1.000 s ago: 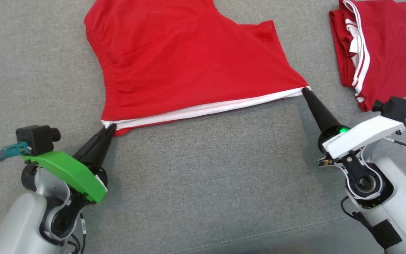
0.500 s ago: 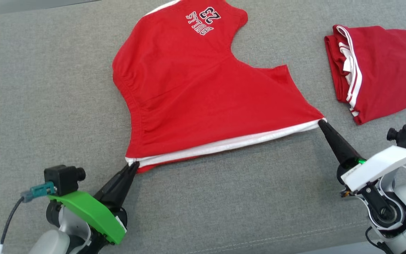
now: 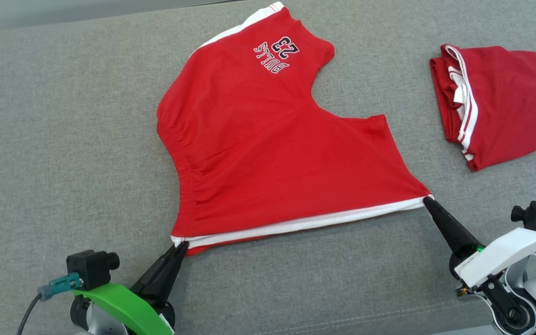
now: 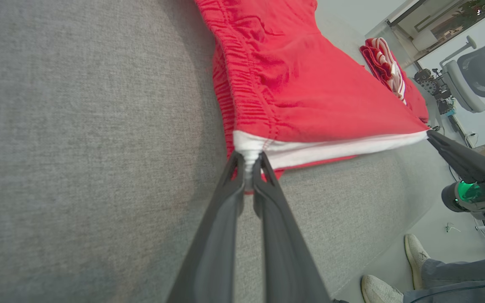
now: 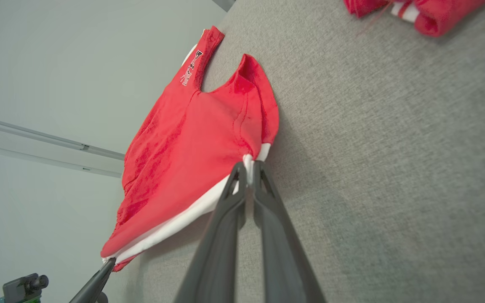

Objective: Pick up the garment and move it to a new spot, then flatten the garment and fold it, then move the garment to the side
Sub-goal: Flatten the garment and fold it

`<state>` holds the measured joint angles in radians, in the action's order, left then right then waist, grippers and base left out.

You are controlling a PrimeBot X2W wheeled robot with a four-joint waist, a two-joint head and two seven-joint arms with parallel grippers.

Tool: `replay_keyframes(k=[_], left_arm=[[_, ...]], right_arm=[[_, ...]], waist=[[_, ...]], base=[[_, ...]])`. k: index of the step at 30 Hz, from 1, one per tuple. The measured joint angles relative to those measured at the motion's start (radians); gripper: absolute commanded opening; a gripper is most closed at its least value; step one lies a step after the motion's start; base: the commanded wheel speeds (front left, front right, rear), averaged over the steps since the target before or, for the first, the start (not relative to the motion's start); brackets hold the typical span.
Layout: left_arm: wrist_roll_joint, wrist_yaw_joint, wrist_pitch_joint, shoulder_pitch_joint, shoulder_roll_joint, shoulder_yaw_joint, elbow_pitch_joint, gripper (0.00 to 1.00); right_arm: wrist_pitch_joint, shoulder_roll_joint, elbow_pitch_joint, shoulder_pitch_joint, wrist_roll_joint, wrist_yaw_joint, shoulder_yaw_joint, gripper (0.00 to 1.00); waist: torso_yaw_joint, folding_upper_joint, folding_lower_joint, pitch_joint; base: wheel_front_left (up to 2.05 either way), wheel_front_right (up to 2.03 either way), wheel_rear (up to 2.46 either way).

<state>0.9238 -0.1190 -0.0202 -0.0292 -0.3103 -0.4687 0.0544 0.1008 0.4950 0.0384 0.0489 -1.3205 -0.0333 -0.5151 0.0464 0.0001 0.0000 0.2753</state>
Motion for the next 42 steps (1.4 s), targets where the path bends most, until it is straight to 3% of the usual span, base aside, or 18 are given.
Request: replay_keyframes(k=[15, 22, 26, 28, 30, 33, 34, 35, 36, 42], left_arm=[[-0.067, -0.005, -0.048, 0.013, 0.002, -0.054, 0.056, 0.0], [-0.075, -0.006, -0.069, 0.014, 0.013, -0.067, 0.078, 0.21], [-0.086, -0.006, -0.079, 0.014, 0.021, -0.079, 0.104, 0.27], [-0.097, -0.006, -0.081, 0.013, 0.03, -0.091, 0.123, 0.4], [-0.101, -0.006, -0.088, 0.013, 0.041, -0.095, 0.133, 0.55], [-0.101, -0.006, -0.099, 0.012, 0.049, -0.103, 0.147, 0.91], [-0.101, -0.006, -0.105, 0.012, 0.05, -0.102, 0.154, 1.0], [-0.102, -0.006, -0.107, 0.011, 0.051, -0.102, 0.162, 1.0], [-0.102, -0.006, -0.11, 0.011, 0.052, -0.101, 0.167, 1.0], [-0.102, -0.006, -0.129, 0.009, 0.072, -0.101, 0.189, 1.0]], right_arm=[[0.009, 0.07, 0.058, -0.013, 0.175, 0.018, -0.082, 0.02], [0.021, 0.067, 0.081, -0.009, 0.233, 0.028, -0.109, 0.08], [0.031, 0.071, 0.107, 0.027, 0.318, 0.044, -0.137, 0.09], [0.039, 0.069, 0.118, 0.044, 0.35, 0.045, -0.152, 0.15], [0.043, 0.067, 0.127, 0.053, 0.378, 0.054, -0.169, 0.3], [0.05, 0.063, 0.139, 0.057, 0.412, 0.063, -0.182, 0.47], [0.052, 0.062, 0.144, 0.061, 0.419, 0.063, -0.188, 0.7], [0.059, 0.057, 0.151, 0.066, 0.426, 0.066, -0.191, 0.93], [0.064, 0.053, 0.155, 0.068, 0.434, 0.072, -0.194, 1.0], [0.072, 0.041, 0.174, 0.071, 0.463, 0.081, -0.206, 1.0]], waist=[[-0.003, 0.0, 0.0, -0.033], [-0.001, 0.0, 0.0, -0.038], [-0.001, 0.0, 0.0, -0.04], [-0.001, 0.0, 0.0, -0.045], [0.001, 0.0, 0.0, -0.051], [0.003, 0.0, -0.0001, -0.06], [0.004, 0.0, -0.0001, -0.062], [0.004, 0.0, 0.0, -0.064], [0.005, 0.0, 0.0, -0.067], [0.006, 0.0, -0.0001, -0.076]], base=[[0.0, 0.0, 0.0], [0.0, 0.0, 0.0], [0.0, 0.0, 0.0], [0.0, 0.0, 0.0], [0.0, 0.0, 0.0], [0.0, 0.0, 0.0], [0.0, 0.0, 0.0], [0.0, 0.0, 0.0], [0.0, 0.0, 0.0], [0.0, 0.0, 0.0]])
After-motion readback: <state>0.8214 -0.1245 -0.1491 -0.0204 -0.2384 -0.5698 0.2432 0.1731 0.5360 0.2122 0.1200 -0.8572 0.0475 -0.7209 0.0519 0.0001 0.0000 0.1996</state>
